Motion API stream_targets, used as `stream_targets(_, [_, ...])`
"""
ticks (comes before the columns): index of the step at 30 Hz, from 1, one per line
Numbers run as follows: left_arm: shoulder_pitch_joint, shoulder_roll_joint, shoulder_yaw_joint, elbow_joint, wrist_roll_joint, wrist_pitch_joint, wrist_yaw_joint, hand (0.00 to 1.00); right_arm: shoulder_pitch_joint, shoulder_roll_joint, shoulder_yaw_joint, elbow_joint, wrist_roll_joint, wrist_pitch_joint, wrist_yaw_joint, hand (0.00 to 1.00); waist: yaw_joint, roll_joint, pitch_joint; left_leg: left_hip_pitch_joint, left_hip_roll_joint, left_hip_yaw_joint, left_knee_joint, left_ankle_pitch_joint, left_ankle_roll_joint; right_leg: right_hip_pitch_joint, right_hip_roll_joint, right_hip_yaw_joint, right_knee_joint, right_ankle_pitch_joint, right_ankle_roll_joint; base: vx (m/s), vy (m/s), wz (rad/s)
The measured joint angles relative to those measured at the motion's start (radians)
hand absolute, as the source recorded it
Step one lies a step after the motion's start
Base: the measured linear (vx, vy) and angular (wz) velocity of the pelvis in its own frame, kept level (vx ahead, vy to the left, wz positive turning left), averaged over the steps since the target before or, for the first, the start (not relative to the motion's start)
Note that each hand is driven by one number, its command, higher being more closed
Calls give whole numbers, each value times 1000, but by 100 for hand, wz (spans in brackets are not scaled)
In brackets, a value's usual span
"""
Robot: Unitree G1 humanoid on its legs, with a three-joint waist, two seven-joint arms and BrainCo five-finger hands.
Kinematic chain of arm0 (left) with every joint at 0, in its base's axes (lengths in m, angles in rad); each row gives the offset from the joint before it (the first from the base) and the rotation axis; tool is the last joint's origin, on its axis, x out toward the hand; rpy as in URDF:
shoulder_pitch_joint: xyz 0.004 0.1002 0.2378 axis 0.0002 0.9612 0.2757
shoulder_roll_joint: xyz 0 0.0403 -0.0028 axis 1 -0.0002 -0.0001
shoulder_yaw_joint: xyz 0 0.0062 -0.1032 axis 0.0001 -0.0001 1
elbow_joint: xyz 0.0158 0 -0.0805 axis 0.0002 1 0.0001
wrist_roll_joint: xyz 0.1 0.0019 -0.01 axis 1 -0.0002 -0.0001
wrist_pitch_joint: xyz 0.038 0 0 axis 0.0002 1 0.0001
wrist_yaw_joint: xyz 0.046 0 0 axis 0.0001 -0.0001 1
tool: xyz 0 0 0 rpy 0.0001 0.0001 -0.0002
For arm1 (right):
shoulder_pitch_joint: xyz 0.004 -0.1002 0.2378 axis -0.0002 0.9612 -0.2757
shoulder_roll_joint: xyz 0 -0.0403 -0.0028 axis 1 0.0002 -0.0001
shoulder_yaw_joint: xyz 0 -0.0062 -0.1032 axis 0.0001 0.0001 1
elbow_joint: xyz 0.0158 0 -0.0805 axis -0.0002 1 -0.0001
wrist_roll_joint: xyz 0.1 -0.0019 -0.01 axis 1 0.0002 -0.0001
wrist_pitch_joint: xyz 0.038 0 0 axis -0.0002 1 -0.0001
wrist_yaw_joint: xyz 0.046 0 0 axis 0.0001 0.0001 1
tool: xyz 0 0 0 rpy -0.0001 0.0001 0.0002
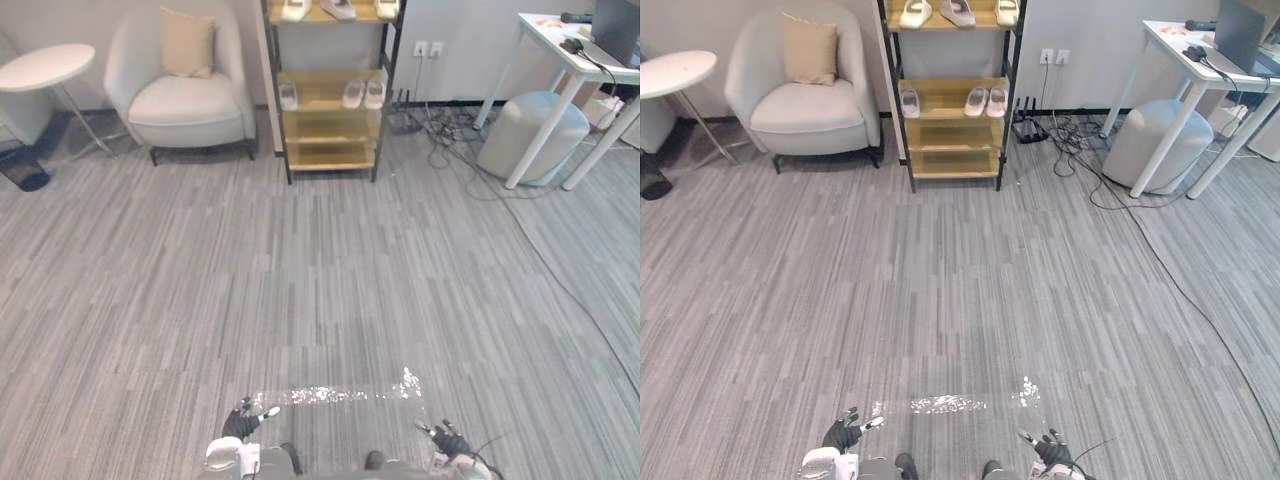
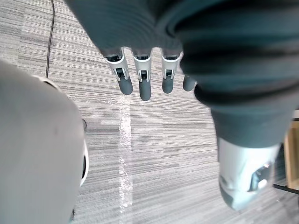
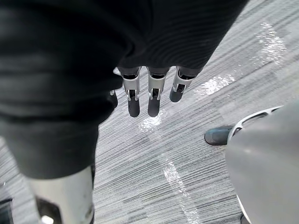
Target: Organize the slippers on the shoe rack
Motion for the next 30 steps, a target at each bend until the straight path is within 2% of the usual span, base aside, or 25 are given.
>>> stream_targets(10, [0,-4,-20,3,1,-1,-1,0,-9,13,-23,19,-1,0,0,0,5,4,-3,40,-10,-10,-59,16,-6,17,3,-11,-3,-6,7,49,-12,0])
stream_targets(18, [0,1,-20,11,1,-2,-2,0,-10,19,-23,20,-1,0,0,0,5,-9,2,74,-21,-10,-136,67,0,12,2,-6,4,-8,4,-52,-11,-2])
stream_targets(24, [-1,6,-20,14,0,-2,-2,0,-10,20,-20,17,0,0,1,0,5,-18,3,88,-23,-7,-168,83,4,10,4,-4,3,-8,3,-49,-12,-2])
stream_targets(25, [-2,8,-19,14,0,-2,-3,0,-10,20,-18,18,0,0,1,0,5,-22,3,83,-21,-2,-157,78,2,9,4,-1,3,-8,3,-14,-28,-5])
stream_targets(26, [-5,13,-18,11,-1,-2,-2,0,-9,20,-11,19,-1,0,1,0,4,-28,3,42,-6,8,-72,32,0,1,3,1,8,-12,-2,-10,-44,-7])
stream_targets(27, [-5,14,-18,10,-1,-2,-2,0,-9,20,-7,19,0,0,1,0,5,-29,2,29,0,9,-45,19,-3,-1,3,2,9,-14,-3,-2,-53,-11])
stream_targets(28, [-5,14,-17,3,-2,-3,-2,0,-10,18,2,18,1,0,1,0,5,-27,3,-13,26,14,55,-28,-6,-8,6,8,12,-20,-11,22,-71,-21])
stream_targets(29, [-5,9,-16,-3,-4,-3,-2,0,-11,12,11,16,0,-1,1,0,6,-10,8,-55,72,18,183,-94,-16,-4,26,21,17,-28,-16,42,-71,-31])
stream_targets(30, [-5,6,-12,-3,-4,-3,-2,0,-12,6,16,14,1,-2,1,0,8,4,9,-98,120,21,313,-133,-37,3,46,36,19,-42,-17,57,-60,-24])
